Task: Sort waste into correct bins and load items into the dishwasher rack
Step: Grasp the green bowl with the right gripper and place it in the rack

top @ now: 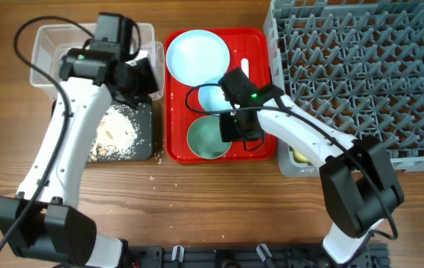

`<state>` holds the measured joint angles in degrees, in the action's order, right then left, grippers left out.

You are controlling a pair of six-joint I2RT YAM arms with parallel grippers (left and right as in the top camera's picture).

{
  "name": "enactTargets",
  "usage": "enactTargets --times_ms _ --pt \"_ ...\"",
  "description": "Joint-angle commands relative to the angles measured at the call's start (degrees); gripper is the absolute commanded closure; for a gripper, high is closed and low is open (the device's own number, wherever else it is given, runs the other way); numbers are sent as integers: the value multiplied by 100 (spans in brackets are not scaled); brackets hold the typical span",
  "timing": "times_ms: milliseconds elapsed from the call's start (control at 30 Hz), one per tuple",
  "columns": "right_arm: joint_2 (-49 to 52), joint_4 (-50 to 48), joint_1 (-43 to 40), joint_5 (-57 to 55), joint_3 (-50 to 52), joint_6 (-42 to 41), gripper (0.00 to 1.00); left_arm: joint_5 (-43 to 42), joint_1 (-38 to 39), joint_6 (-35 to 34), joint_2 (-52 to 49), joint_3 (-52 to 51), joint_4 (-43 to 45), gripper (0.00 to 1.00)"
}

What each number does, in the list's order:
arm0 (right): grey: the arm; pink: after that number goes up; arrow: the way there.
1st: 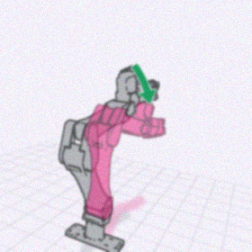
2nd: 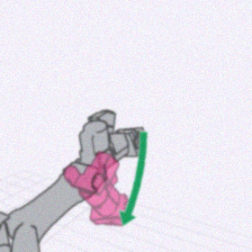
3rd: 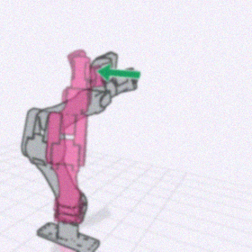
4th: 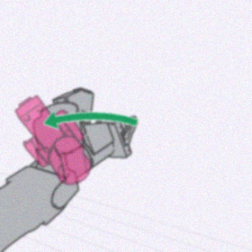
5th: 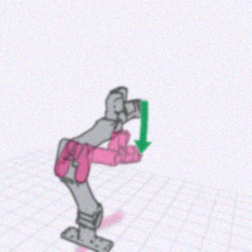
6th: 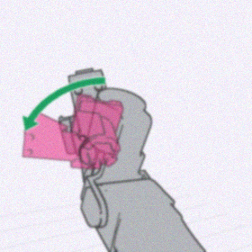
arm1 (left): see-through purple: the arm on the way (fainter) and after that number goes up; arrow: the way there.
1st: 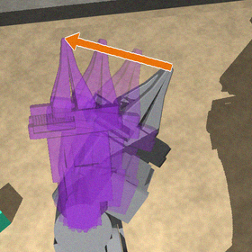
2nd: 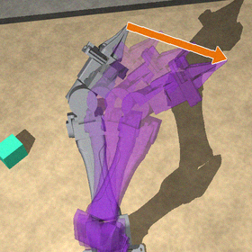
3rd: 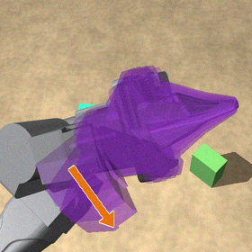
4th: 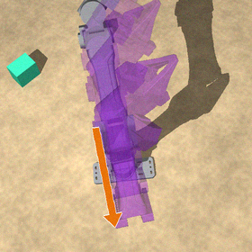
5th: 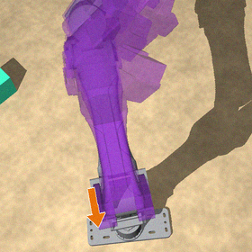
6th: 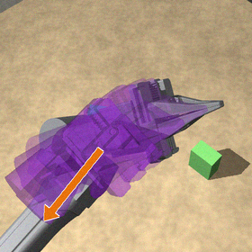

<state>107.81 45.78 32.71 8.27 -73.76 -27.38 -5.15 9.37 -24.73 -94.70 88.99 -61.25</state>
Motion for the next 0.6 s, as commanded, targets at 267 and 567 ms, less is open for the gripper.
enactTargets --times_ms 267,567 --pt "-149 164 11 -188 15 195 96 138 -852 26 -13 26 -9 0" --pt "-2013 448 7 -1384 -120 -59 96 138 -852 26 -13 28 -7 0"
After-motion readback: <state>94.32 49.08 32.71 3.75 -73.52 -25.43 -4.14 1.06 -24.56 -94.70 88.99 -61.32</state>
